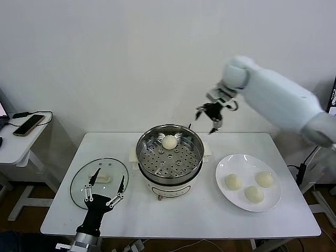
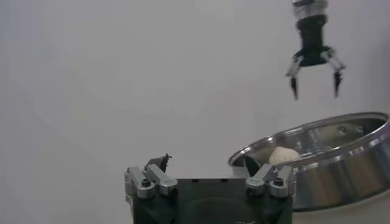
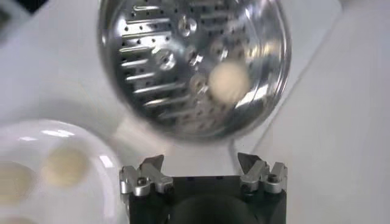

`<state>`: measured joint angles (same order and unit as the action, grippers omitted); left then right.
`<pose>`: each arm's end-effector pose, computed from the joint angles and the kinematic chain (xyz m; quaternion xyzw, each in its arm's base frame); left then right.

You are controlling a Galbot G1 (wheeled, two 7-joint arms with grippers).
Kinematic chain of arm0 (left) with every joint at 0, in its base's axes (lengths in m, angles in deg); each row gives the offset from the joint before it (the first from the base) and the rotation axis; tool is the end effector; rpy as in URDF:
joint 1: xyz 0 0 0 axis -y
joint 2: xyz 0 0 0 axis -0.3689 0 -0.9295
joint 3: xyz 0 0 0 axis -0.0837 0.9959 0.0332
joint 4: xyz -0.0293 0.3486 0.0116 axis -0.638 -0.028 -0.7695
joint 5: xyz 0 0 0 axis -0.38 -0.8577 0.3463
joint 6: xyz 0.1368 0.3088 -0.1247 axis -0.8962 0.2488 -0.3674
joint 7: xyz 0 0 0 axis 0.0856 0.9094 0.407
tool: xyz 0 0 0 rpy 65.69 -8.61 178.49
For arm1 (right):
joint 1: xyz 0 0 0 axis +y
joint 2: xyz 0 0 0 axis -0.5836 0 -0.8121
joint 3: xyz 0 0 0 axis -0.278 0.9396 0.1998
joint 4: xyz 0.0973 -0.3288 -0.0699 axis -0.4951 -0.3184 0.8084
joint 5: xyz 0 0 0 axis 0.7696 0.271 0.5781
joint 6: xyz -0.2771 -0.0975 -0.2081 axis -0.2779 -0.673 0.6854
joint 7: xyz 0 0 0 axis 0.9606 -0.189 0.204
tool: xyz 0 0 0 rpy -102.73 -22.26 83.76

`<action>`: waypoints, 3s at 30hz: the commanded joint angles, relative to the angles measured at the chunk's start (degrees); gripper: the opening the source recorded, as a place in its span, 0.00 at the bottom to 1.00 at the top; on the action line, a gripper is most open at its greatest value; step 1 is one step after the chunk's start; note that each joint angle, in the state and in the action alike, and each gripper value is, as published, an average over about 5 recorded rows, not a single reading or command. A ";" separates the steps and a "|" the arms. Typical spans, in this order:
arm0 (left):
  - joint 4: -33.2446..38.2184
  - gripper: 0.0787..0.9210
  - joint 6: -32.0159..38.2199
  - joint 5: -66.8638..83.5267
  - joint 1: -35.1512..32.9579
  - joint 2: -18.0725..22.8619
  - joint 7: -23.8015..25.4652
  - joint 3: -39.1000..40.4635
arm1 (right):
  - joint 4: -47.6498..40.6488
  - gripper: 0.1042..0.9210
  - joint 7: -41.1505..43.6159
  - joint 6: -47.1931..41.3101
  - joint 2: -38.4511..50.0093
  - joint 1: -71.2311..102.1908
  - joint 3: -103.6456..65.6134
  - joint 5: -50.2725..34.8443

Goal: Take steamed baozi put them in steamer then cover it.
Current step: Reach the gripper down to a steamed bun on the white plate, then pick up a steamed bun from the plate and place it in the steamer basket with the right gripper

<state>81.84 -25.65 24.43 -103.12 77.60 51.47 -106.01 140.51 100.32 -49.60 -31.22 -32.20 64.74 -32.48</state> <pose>0.1604 0.0442 -0.3279 0.0784 0.9787 0.1664 0.0912 0.6093 -0.0922 -0.0173 0.5962 -0.4857 0.5744 0.2804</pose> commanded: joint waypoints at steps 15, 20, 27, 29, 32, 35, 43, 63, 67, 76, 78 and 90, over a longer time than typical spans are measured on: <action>0.93 0.88 -0.25 -0.28 -0.65 0.51 -0.06 -0.48 | 5.66 0.88 -11.26 -11.77 13.19 19.87 2.22 -4.86; 0.84 0.88 -0.19 -0.28 -0.69 0.51 -0.11 -0.47 | 5.26 0.88 -12.84 -11.89 12.05 22.13 1.21 -3.36; 0.74 0.88 -0.08 -0.31 -0.77 0.60 -0.15 -0.40 | 3.73 0.88 -14.30 -11.65 10.80 23.52 0.20 -1.92; 0.71 0.88 -0.06 -0.32 -0.79 0.58 -0.19 -0.45 | 3.23 0.88 -14.82 -11.51 10.51 23.69 -0.11 -1.84; 0.74 0.88 -0.08 -0.30 -0.78 0.55 -0.27 -0.58 | 2.72 0.88 -15.47 -11.29 10.14 23.76 -0.48 -1.86; 0.74 0.88 -0.12 -0.28 -0.72 0.55 -0.33 -0.68 | 2.44 0.88 -15.92 -11.17 9.75 23.71 -0.62 -1.92; 0.75 0.88 -0.13 -0.22 -0.68 0.61 -0.40 -0.73 | 1.57 0.88 -16.54 -10.95 8.71 23.81 -0.67 -1.71; 1.05 0.88 -0.43 -0.10 0.22 -0.01 -0.38 -0.19 | 6.53 0.60 -0.88 -11.61 7.36 -3.94 10.16 -5.48; 1.21 0.88 -0.41 -0.06 0.36 -0.17 -0.40 0.03 | 7.46 0.60 2.39 -13.09 2.34 -15.66 17.46 -11.91; 1.46 0.88 -0.48 -0.09 0.51 -0.13 -0.44 0.55 | 5.86 0.62 -1.51 -17.79 -12.95 -22.50 24.78 -24.19; 1.57 0.88 -0.50 -0.09 0.48 -0.11 -0.46 0.54 | 5.27 0.62 -3.31 -18.76 -15.87 -21.80 25.59 -26.05; 1.23 0.88 -0.51 -0.03 0.60 -0.13 -0.68 0.33 | 1.49 0.62 -11.53 -22.26 -27.79 -15.08 28.41 -31.50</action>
<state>83.32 -26.14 24.36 -102.60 77.46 50.87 -105.71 144.13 92.86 -69.57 -48.28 -47.21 89.55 -58.28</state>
